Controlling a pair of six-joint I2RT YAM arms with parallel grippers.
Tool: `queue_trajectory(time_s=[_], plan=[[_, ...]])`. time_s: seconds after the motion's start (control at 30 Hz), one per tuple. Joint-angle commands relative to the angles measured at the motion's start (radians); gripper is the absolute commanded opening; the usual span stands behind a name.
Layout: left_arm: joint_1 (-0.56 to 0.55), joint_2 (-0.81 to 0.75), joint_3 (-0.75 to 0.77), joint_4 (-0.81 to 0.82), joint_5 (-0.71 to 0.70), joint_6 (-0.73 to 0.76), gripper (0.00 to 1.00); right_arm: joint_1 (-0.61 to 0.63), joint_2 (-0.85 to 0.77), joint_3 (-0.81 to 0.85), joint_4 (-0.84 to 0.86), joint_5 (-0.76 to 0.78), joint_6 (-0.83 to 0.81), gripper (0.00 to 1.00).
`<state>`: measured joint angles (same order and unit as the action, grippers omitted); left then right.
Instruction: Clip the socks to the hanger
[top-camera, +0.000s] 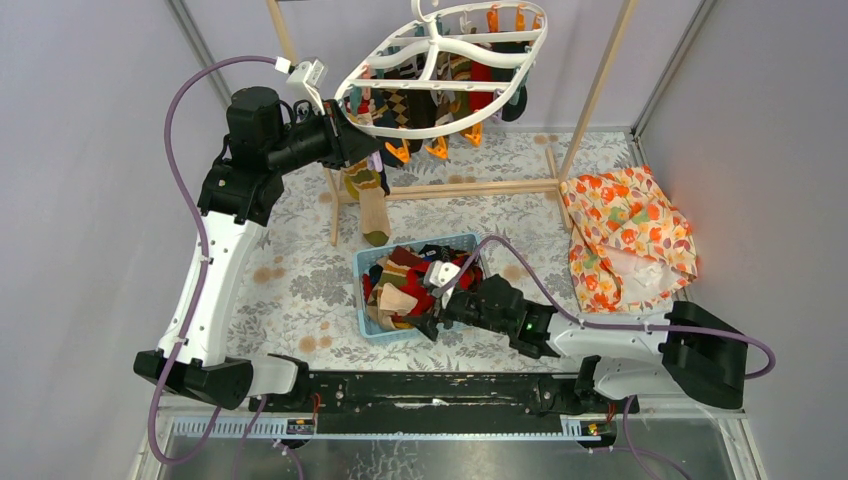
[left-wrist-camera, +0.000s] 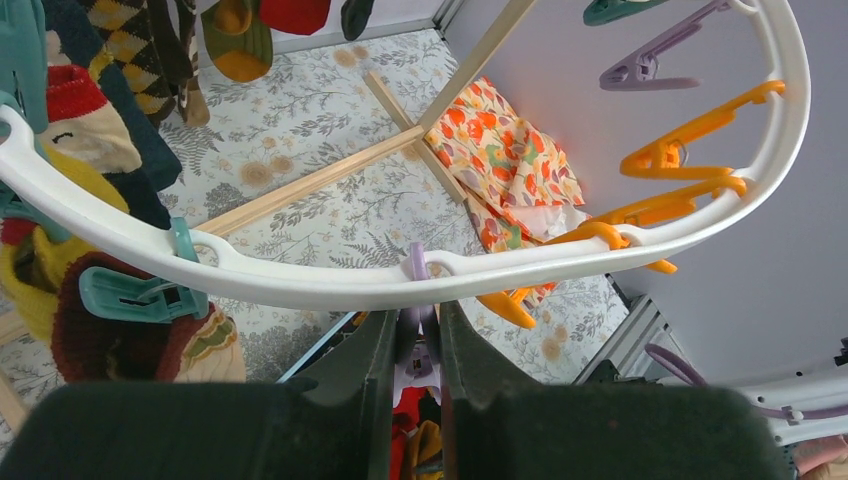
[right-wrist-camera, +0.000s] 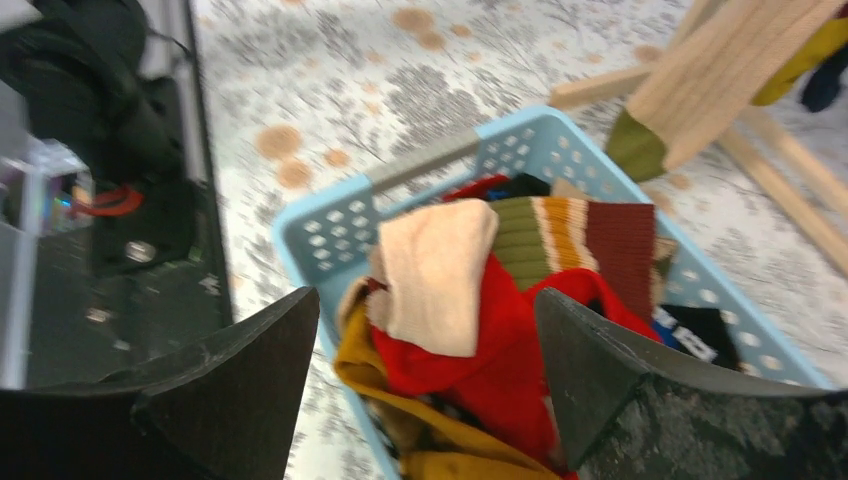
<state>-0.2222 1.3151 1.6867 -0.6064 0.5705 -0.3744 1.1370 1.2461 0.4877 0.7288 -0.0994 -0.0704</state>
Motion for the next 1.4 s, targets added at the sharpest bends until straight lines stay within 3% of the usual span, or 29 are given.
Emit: queue_trajectory(time_s=[0.0,0.2,0.43,0.5,0.73,1.0,1.37], plan=[[0.005,-0.007,0.005,-0.001,0.034,-0.010,0.00,0.033,-0.008,0.095,-0.253,0.162,-0.317,0.84],[0.004,-0.006,0.014,-0.001,0.037,-0.014,0.00,0.075,0.061,0.191,-0.368,0.204,-0.469,0.80],[0.004,-0.005,0.016,-0.008,0.031,-0.007,0.00,0.112,0.140,0.239,-0.348,0.231,-0.523,0.71],[0.004,-0.002,0.020,-0.012,0.032,-0.006,0.00,0.115,0.158,0.249,-0.334,0.236,-0.522,0.64],[0.004,-0.004,0.016,-0.014,0.032,0.001,0.00,0.116,0.167,0.264,-0.274,0.212,-0.461,0.26],[0.004,-0.005,0.017,-0.014,0.029,0.006,0.00,0.106,0.159,0.271,-0.240,0.145,-0.297,0.01],[0.004,-0.014,0.013,-0.020,0.026,0.020,0.00,-0.142,0.161,0.229,-0.144,-0.001,0.256,0.00]])
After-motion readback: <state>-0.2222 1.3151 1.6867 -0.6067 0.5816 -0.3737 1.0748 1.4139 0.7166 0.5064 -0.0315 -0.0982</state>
